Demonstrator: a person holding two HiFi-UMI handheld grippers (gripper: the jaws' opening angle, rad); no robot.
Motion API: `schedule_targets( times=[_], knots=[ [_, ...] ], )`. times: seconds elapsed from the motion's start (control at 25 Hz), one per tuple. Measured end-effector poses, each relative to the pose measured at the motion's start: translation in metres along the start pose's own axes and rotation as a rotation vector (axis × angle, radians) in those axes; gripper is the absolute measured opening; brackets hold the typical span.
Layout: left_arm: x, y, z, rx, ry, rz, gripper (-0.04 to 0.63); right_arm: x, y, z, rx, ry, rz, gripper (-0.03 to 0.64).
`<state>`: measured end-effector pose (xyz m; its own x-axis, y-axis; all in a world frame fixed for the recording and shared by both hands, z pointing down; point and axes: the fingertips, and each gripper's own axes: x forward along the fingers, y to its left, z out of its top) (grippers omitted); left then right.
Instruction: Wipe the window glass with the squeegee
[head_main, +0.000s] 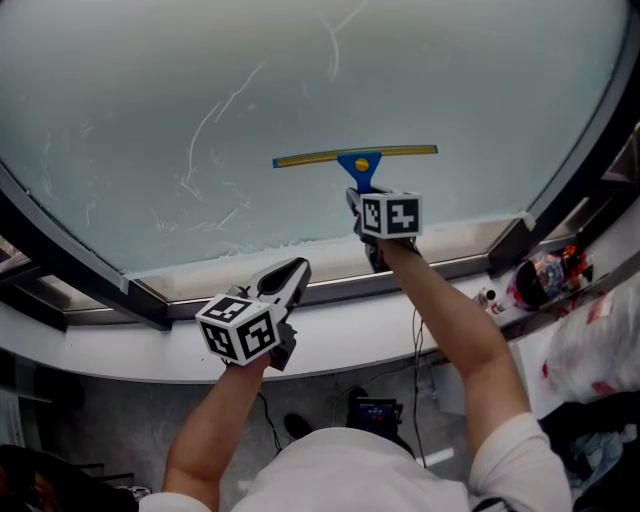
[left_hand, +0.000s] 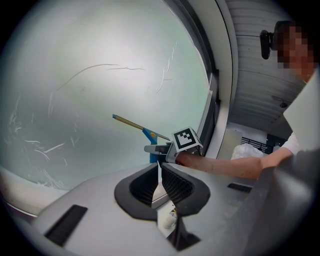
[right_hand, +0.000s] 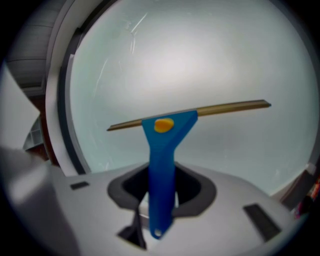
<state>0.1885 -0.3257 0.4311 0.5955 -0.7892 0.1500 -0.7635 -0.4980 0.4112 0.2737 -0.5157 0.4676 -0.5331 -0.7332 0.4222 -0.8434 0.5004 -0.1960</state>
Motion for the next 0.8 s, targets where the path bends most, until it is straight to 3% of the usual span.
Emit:
schedule_targets(
  times=[0.8],
  knots=[
    [0.006,0.023,-0.033,-0.061,0.044,0.03,0.046,0.03,-0.007,-0.059,-0.041,0.105,-0.013,0.14]
  ],
)
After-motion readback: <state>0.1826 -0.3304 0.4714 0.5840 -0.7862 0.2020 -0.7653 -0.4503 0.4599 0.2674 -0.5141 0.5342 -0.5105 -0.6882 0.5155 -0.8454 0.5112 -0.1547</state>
